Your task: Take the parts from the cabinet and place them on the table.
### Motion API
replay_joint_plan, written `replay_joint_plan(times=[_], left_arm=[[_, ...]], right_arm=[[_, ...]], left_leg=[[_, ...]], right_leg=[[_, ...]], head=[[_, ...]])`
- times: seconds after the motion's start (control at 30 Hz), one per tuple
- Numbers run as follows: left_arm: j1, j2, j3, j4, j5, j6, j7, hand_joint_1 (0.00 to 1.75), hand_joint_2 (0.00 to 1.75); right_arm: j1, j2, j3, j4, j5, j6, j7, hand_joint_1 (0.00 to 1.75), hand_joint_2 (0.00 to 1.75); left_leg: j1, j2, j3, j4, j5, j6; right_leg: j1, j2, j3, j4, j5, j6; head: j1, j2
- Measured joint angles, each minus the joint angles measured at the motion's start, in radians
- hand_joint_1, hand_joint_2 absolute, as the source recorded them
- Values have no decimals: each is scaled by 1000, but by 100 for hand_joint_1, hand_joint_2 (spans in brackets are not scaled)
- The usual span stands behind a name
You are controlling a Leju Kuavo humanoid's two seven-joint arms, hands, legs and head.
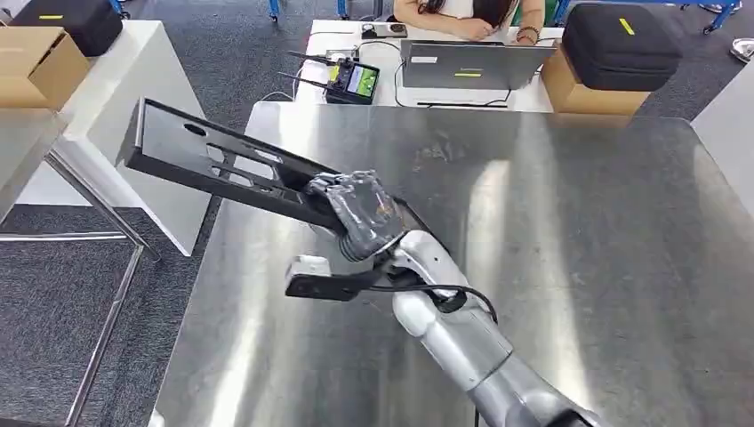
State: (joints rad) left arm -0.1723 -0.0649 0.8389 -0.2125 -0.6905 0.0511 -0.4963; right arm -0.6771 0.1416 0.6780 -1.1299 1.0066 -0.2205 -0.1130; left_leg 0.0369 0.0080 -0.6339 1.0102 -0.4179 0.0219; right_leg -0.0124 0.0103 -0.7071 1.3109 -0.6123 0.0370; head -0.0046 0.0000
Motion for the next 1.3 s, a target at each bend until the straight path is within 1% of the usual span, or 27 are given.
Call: replay_joint_plan(times=[0.03,0.07,0.1,0.13,0.17,0.2,0.23,0.27,0.37,0.47,0.5,0.53,0.57,0.6,0.7,0.9,1.17,1.2,1.3], left_arm=[[-5,-3,-5,0,-7,-1,7,0,175],[-14,-6,-11,0,-14,-2,14,0,175],[-21,-9,-11,0,-16,-2,18,0,175],[-24,-8,-11,0,-19,-2,21,0,175],[-24,-9,-11,0,-23,-3,24,0,175],[-24,-10,-11,0,-20,-6,26,0,175],[-22,-9,-8,0,-15,-8,27,0,175],[-20,-6,-10,0,-22,-9,28,0,175],[-18,0,-9,0,-22,-11,30,0,175],[-16,3,-9,0,-22,-11,32,0,175],[-16,3,-9,0,-22,-11,31,0,175],[-15,3,-9,0,-22,-11,30,0,175],[-16,3,-9,0,-23,-11,29,0,175],[-16,2,-9,0,-24,-11,29,0,175],[-16,0,-10,0,-30,-11,29,0,175],[-12,-1,-10,0,-34,-8,21,0,175],[-7,-2,-10,0,-34,-8,17,0,175],[-7,-2,-10,0,-34,-8,17,0,175],[-4,-3,-10,0,-35,-7,17,0,175]], right_arm=[[-60,25,21,107,55,-6,56,175,175],[-110,50,29,220,89,-15,99,175,175],[-151,64,31,298,110,-21,117,175,175],[-188,73,39,369,129,-20,137,175,175],[-215,87,51,429,145,-9,155,175,175],[-235,96,60,488,159,12,173,175,175],[-250,102,64,530,166,34,192,175,175],[-263,106,69,577,173,57,209,175,175],[-292,104,75,672,190,84,244,175,175],[-305,104,78,727,212,101,267,175,175],[-307,104,80,743,216,111,277,175,175],[-309,104,81,753,219,120,284,175,175],[-310,104,82,764,222,129,292,175,175],[-312,104,82,771,225,137,299,175,175],[-319,103,82,792,230,166,322,175,175],[-325,91,82,817,235,188,333,175,175],[-328,89,82,830,237,189,334,175,175],[-328,89,82,831,238,190,334,0,0],[-330,88,82,835,243,200,338,0,0]], left_leg=[[4,0,6,0,-4,-5],[9,-4,12,1,-8,-11],[12,-12,16,1,-13,-19],[5,-16,14,9,-18,-28],[4,-20,16,13,-26,-37],[5,-17,20,13,-32,-37],[10,-18,23,9,-33,-5],[10,-16,23,8,-29,8],[13,-15,29,-4,-25,4],[13,-15,32,-10,-22,-2],[13,-15,32,-11,-21,-7],[14,-15,33,-13,-21,-18],[14,-15,34,-14,-21,-33],[15,-15,35,-15,-23,-43],[13,-13,37,-15,-26,-53],[-1,-13,36,-12,-26,-52],[-2,-13,36,-7,-28,-50],[-2,-13,36,-6,-28,-50],[-2,-13,36,-6,-28,-50]], right_leg=[[-8,-2,8,-62,48,19],[-17,-6,32,-151,105,39],[-25,-14,58,-237,154,53],[-22,-18,69,-292,173,54],[-18,-14,77,-292,178,38],[-32,-13,81,-298,179,27],[-30,-12,83,-296,179,24],[-26,-12,83,-297,179,24],[-21,-10,81,-297,178,21],[-18,-10,81,-296,176,16],[-17,-10,81,-296,175,16],[-16,-10,81,-296,175,15],[-16,-10,81,-295,174,13],[-15,-10,81,-295,173,13],[-13,-10,82,-295,173,13],[-13,-10,84,-295,174,14],[-14,-10,87,-295,174,14],[-14,-10,87,-295,174,14],[-14,-10,87,-295,174,14]], head=[[-2,0],[0,0],[1,0],[9,0],[11,0],[2,0],[0,0],[-1,0],[-1,0],[-2,0],[-2,0],[-2,0],[-2,0],[-2,0],[-1,0],[-1,0],[-1,0],[-1,0],[-1,0]])
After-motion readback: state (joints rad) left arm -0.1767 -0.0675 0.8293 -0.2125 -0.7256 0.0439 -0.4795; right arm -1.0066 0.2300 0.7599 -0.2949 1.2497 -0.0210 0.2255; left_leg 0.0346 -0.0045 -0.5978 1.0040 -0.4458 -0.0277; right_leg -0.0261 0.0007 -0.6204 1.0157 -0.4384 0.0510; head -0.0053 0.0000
